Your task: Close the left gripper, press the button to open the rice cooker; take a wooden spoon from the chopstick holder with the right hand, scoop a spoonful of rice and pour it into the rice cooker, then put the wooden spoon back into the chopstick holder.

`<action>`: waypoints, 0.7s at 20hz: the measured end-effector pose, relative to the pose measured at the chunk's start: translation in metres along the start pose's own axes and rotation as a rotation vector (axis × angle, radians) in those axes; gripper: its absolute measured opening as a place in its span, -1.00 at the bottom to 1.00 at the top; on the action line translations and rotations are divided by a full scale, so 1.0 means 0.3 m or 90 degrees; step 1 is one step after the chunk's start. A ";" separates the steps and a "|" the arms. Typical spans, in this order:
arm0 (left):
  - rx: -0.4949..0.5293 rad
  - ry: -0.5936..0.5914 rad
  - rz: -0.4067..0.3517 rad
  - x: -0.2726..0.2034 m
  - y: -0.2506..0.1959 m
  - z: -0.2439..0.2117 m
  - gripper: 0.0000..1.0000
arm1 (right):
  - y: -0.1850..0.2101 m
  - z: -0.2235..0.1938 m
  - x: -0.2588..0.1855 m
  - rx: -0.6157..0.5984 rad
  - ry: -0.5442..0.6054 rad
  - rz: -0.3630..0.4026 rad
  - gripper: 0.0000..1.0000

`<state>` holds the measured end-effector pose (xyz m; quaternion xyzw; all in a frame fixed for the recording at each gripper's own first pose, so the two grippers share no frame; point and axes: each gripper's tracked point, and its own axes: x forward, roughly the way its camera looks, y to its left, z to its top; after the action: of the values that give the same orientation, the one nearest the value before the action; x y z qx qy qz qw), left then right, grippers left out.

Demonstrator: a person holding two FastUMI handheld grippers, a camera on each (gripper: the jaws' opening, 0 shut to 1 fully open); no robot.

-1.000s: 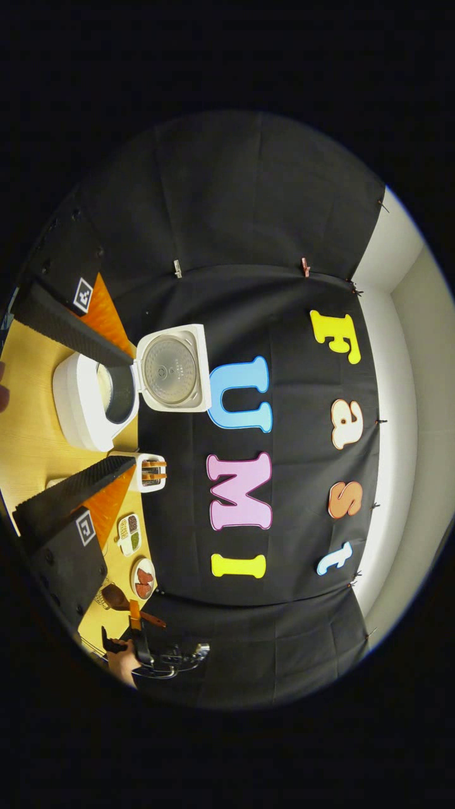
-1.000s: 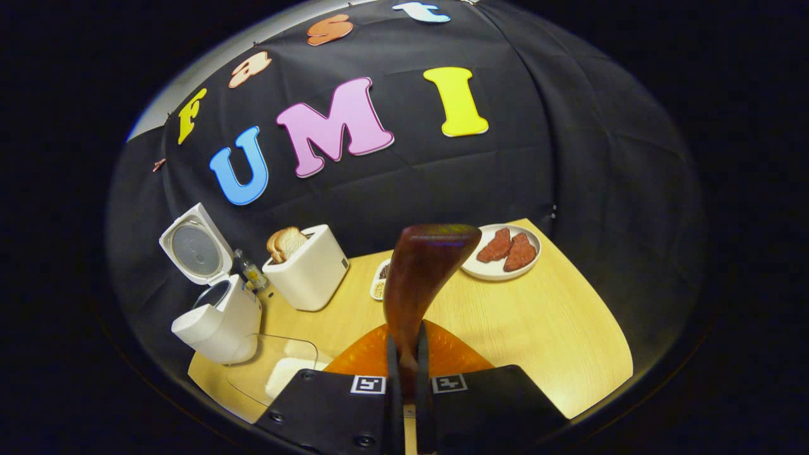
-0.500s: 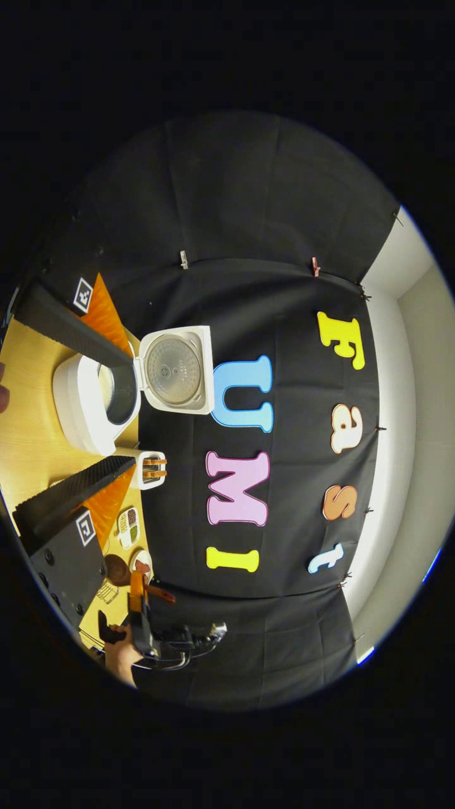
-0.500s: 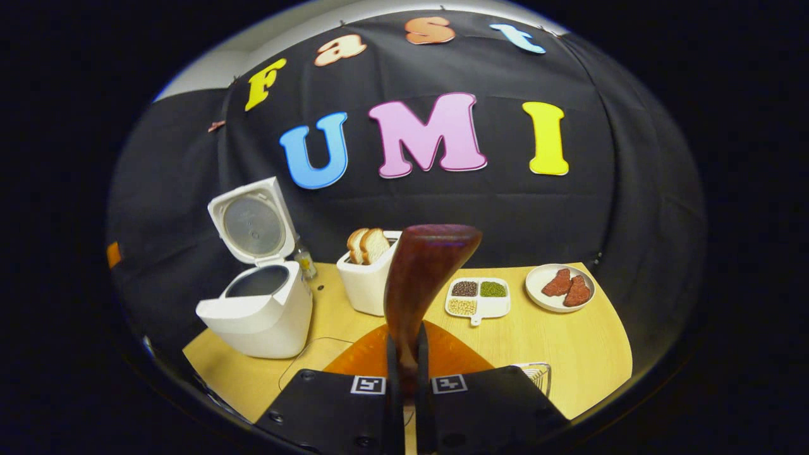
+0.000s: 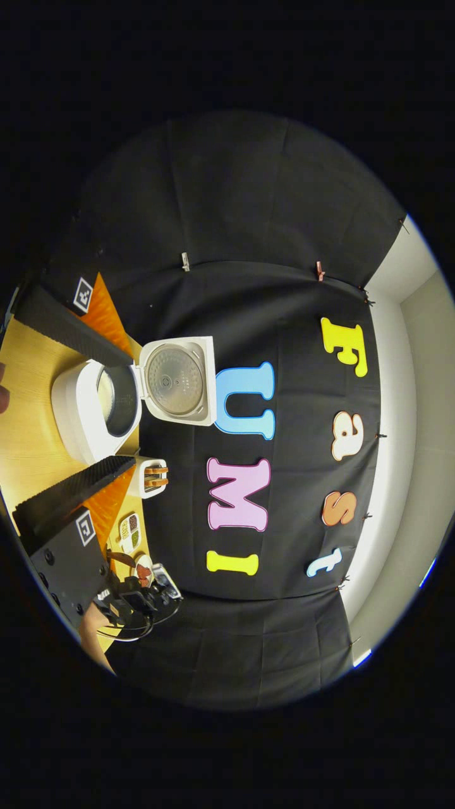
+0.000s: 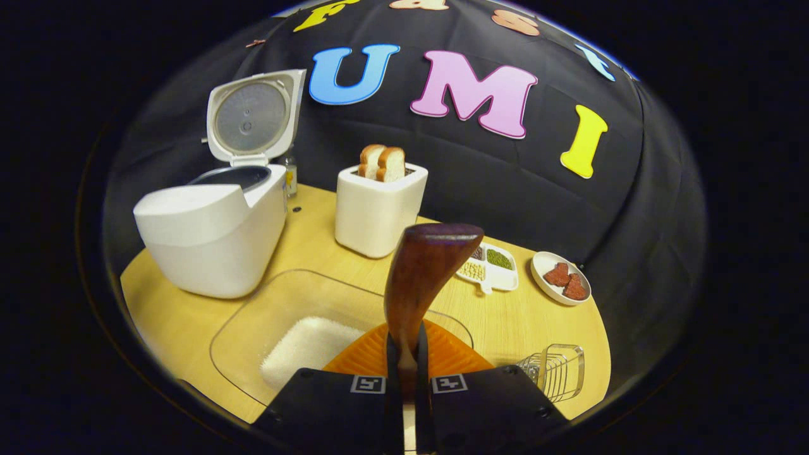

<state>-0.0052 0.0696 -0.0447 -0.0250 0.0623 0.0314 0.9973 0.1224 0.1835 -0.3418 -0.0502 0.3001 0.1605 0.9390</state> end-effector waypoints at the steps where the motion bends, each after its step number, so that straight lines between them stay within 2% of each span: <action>1: 0.001 0.002 0.000 0.011 0.004 -0.006 0.94 | 0.007 -0.004 0.010 0.018 0.002 -0.006 -0.67; 3: 0.001 0.007 0.000 0.017 0.013 -0.016 0.94 | 0.048 -0.004 0.019 0.071 0.007 0.004 -0.76; 6: -0.004 0.008 0.003 0.011 0.029 -0.017 0.94 | 0.129 0.007 0.025 0.165 0.013 0.040 -0.76; 10: -0.011 0.016 0.008 0.008 0.044 -0.038 0.94 | 0.207 0.020 0.029 0.329 0.021 0.080 -0.76; 14: -0.005 0.016 0.019 0.008 0.074 -0.034 0.94 | 0.207 0.004 0.022 0.479 0.025 0.107 -0.76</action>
<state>-0.0056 0.0914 -0.0561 -0.0282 0.0749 0.0463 0.9957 0.1076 0.2443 -0.3446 0.3199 0.3593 0.1148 0.8691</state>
